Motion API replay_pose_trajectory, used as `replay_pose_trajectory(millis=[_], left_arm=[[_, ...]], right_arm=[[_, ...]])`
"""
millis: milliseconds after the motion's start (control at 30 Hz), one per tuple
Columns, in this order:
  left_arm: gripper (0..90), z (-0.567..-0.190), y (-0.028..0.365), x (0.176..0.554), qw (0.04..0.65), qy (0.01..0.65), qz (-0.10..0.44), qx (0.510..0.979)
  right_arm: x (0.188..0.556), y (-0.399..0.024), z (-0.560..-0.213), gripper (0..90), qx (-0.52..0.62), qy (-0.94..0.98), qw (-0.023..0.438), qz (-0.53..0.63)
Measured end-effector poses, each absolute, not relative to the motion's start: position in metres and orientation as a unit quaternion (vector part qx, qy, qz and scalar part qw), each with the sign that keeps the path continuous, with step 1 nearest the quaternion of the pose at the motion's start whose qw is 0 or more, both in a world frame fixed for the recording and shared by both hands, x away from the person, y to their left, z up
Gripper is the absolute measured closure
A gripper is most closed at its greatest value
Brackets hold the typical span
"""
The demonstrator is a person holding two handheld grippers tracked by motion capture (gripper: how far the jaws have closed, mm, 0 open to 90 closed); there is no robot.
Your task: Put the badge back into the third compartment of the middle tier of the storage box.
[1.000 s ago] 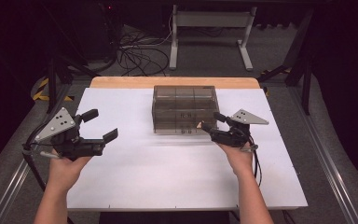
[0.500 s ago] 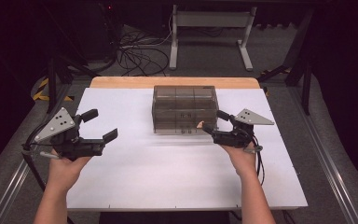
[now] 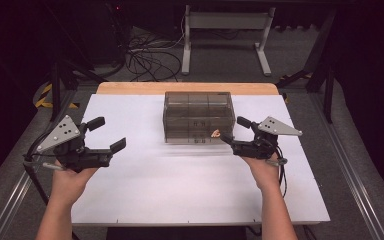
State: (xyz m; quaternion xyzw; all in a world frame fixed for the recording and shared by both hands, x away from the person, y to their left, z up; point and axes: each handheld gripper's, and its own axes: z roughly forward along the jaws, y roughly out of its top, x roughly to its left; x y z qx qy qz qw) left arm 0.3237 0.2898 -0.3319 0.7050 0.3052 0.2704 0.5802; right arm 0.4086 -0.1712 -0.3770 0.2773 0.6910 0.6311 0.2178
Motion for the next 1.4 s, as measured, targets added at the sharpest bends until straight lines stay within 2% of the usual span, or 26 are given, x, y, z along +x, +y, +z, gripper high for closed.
replay_pose_trajectory(millis=[1400], left_arm=[[6.1,-0.332,0.29,0.322,0.581,0.304,0.273,0.704]], right_arm=[[0.385,-0.198,-0.344,11.0,0.263,0.66,0.238,0.663]])
